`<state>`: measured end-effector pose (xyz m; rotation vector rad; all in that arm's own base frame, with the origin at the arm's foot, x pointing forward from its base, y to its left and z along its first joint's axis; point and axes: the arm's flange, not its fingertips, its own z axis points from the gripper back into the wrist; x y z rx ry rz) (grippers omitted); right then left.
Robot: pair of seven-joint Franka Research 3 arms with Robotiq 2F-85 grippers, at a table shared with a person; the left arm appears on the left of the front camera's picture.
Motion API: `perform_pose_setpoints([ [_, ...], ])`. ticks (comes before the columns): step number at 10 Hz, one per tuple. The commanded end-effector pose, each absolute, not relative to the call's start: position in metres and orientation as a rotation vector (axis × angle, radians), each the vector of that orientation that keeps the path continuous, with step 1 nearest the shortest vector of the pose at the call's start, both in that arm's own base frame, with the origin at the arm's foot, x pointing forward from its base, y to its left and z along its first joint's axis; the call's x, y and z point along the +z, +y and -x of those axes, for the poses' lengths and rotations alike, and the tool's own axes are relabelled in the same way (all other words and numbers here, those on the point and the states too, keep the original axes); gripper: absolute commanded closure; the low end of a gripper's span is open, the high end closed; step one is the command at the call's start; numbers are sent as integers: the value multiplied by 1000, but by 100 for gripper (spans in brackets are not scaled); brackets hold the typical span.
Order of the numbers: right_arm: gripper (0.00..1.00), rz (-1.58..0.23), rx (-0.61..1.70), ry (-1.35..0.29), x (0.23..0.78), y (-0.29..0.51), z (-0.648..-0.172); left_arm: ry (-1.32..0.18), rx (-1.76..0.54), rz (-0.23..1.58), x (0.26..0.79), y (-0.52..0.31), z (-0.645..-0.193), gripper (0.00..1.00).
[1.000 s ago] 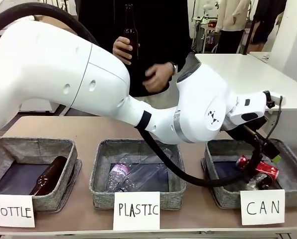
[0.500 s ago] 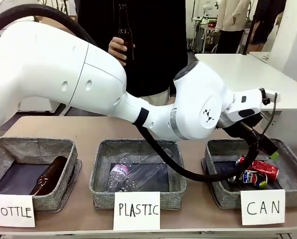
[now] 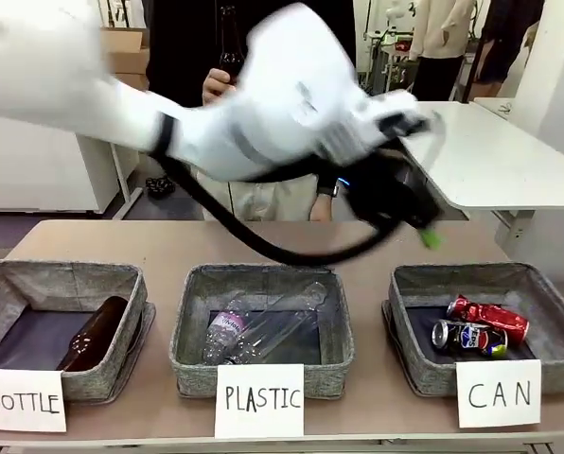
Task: Sort the can waste into the basket.
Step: Pick up the can waste from the table and place it in the right Fabric basket.
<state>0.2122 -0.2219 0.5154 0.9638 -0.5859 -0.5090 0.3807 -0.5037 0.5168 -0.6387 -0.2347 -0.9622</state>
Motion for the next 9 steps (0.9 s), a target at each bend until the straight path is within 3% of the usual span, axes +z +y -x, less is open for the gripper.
perform_pose_setpoints([
  [1, 0, -1015, -547, -540, 519, -171, -268, -181, -714, 638, 562, -377, -359, 0],
  [4, 0, -1156, -478, -448, 556, -77, -326, -156, -309, 745, 583, -210, -343, 0],
  [6, 0, -1292, -640, -368, 581, -21, -335, -172, -48, 848, 587, -121, -317, 0],
  [7, 0, -1359, -749, -243, 596, -2, -334, -248, 34, 930, 586, -89, -299, 0],
  [8, 0, -1401, -828, -71, 613, 7, -331, -406, 124, 1084, 585, -59, -281, 0],
  [9, 0, -1400, -825, 3, 621, 7, -328, -570, 208, 1231, 586, -37, -267, 0],
])
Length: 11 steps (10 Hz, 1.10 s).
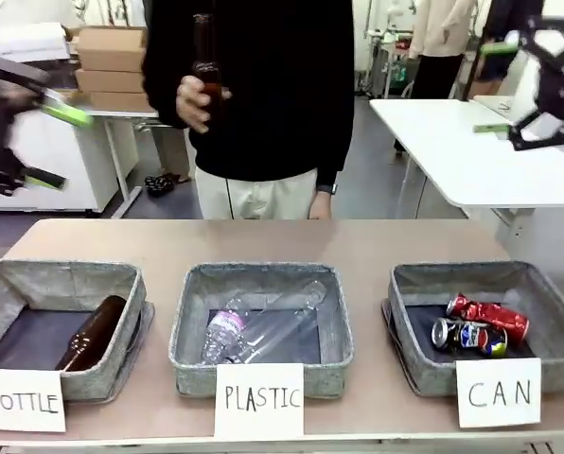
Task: Sort the can waste into the basket.
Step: Pick up the can waste from the table and place it in the right Fabric basket.
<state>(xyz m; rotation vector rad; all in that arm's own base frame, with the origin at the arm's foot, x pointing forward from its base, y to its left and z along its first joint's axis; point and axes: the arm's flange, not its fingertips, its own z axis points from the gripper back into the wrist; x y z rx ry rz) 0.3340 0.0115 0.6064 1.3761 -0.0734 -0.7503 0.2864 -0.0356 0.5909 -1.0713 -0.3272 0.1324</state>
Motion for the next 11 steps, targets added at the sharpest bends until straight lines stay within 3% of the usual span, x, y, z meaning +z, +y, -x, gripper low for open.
perform_pose_setpoints([
  [1, 0, -1407, -835, -12, 620, 2, -329, -695, 263, 1348, 588, -22, -257, 0],
  [2, 0, -1376, -750, -73, 606, 12, -334, -853, 327, 1475, 590, -11, -258, 0],
  [3, 0, -1376, -750, -73, 606, 12, -334, -429, 217, 1181, 596, -15, -271, 0],
  [11, 0, -1376, -750, -73, 606, 12, -334, -429, 217, 1181, 596, -15, -271, 0],
])
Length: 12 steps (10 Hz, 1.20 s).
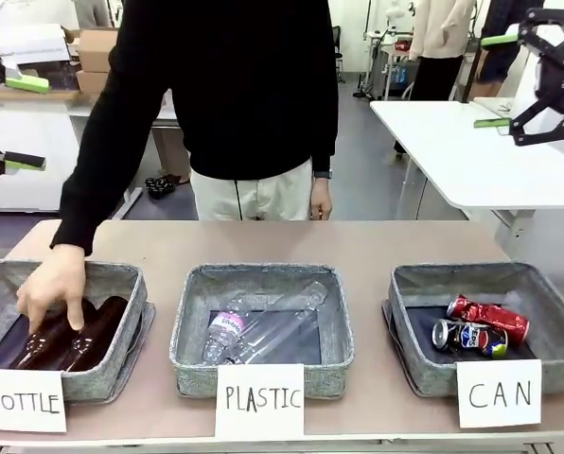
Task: Sort the can waste into the basket.
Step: Pick up the can waste from the table and place it in the right Fabric basket.
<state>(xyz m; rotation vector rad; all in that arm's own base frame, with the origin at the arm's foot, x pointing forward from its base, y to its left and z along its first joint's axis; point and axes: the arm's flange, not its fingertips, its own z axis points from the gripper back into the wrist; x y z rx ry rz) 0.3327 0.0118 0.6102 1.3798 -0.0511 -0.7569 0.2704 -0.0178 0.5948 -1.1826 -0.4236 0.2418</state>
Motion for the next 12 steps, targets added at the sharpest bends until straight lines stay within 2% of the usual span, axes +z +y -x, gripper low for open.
perform_pose_setpoints([
  [1, 0, -1376, -750, -73, 606, 12, -334, -429, 217, 1181, 596, -15, -271, 0],
  [12, 0, -1376, -750, -73, 606, 12, -334, -429, 217, 1181, 596, -15, -271, 0],
])
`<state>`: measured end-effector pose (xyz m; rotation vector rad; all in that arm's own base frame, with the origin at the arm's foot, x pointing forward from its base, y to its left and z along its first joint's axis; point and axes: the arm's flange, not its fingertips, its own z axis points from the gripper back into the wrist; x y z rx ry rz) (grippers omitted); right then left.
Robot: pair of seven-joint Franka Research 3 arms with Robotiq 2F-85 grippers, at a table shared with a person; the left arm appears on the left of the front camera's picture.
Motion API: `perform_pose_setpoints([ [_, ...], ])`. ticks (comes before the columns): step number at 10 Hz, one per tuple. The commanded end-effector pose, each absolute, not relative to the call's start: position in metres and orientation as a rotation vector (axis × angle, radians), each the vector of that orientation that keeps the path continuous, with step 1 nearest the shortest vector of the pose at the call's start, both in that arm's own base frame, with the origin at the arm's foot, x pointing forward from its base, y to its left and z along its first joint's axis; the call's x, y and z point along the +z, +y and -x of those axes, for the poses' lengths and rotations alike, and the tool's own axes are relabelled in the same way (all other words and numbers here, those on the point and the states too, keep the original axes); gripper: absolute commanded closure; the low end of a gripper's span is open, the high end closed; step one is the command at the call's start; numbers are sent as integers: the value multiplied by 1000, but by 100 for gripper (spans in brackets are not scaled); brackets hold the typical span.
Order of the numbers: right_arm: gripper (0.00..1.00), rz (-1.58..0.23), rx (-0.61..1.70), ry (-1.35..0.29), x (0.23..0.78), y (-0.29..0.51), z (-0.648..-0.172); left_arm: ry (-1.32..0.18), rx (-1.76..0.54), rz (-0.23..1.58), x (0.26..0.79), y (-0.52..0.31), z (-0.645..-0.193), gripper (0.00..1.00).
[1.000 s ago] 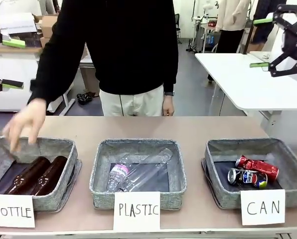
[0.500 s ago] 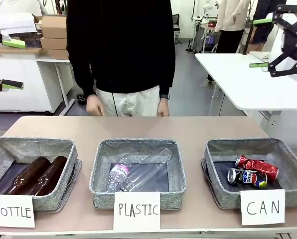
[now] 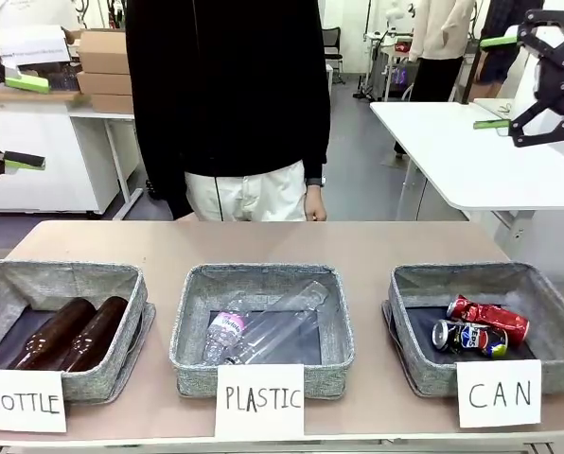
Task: Sort the can waste into the basket.
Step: Pick up the can waste from the table and place it in the right Fabric basket.
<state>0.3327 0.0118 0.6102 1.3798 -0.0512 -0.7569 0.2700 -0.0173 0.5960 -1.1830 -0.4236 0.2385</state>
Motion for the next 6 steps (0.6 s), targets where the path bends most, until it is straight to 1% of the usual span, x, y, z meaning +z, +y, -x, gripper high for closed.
perform_pose_setpoints([
  [1, 0, -1376, -750, -73, 606, 12, -334, -429, 217, 1181, 596, -15, -271, 0],
  [6, 0, -1376, -750, -73, 606, 12, -334, -429, 217, 1181, 596, -15, -271, 0],
])
